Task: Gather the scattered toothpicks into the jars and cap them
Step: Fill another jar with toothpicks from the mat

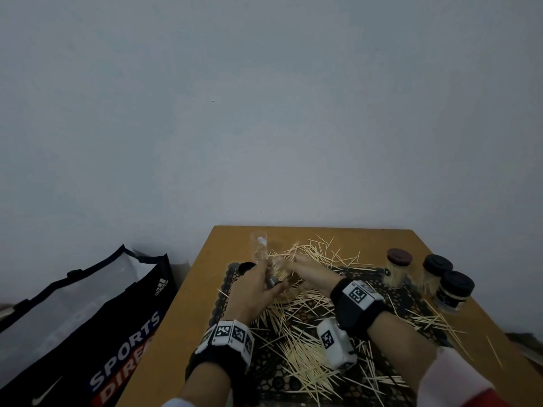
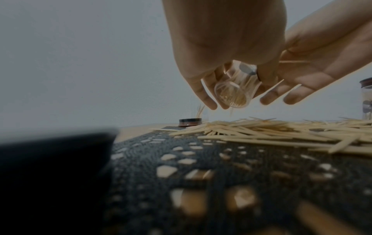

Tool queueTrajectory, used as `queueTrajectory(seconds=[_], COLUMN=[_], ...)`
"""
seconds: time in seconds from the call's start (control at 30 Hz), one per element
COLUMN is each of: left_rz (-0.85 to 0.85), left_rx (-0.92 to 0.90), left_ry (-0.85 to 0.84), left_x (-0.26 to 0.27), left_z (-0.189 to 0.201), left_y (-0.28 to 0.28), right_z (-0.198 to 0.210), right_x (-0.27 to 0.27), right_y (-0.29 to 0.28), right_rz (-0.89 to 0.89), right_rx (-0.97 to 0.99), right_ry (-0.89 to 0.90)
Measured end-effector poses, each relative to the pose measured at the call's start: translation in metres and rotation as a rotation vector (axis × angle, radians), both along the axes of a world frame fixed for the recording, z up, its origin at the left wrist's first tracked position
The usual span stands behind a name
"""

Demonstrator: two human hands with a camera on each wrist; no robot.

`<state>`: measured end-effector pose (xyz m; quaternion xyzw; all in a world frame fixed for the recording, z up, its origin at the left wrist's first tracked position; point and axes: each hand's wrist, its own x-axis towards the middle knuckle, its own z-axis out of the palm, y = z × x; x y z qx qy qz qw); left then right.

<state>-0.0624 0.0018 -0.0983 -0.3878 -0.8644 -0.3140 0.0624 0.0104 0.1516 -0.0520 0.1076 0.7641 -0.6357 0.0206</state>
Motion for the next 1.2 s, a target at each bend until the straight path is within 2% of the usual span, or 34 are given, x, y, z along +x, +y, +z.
queueTrajectory(seconds=[0.23,0.47,0.63,0.8,0.93,1.2], left_rz=[-0.016,-0.014,-0.020,0.001,0.010,0.018], left_rx=[-0.034,-0.037,-0.050,-0.018,-0.021,0.004], left_ry=[-0.026,-0.039,-0.016,-0.030,-0.038,-0.051], left_x=[-0.002,0.000,0.000,0.001,0.001,0.002], left_z=[-0.002,0.000,0.000,0.002,0.003,0.004], left_y=[-0.001,-0.001,-0.001,-0.001,-0.001,-0.002], right_z=[0.013,0.021,0.021,0.018,0.015,0.005], right_x=[0.003,0.004,-0.002,-0.009,-0.009,-0.008], right_y=[0.026,0.030,0.018,0.016,0.011,0.003], right_rz=[-0.045,-0.142,-0.080,-0.184,-0.239,-0.210], right_rx=[-0.130,0.000,0.234,0.174,0.216,0.286], right_ry=[-0.001,0.110,0.165,0.248,0.301,0.381])
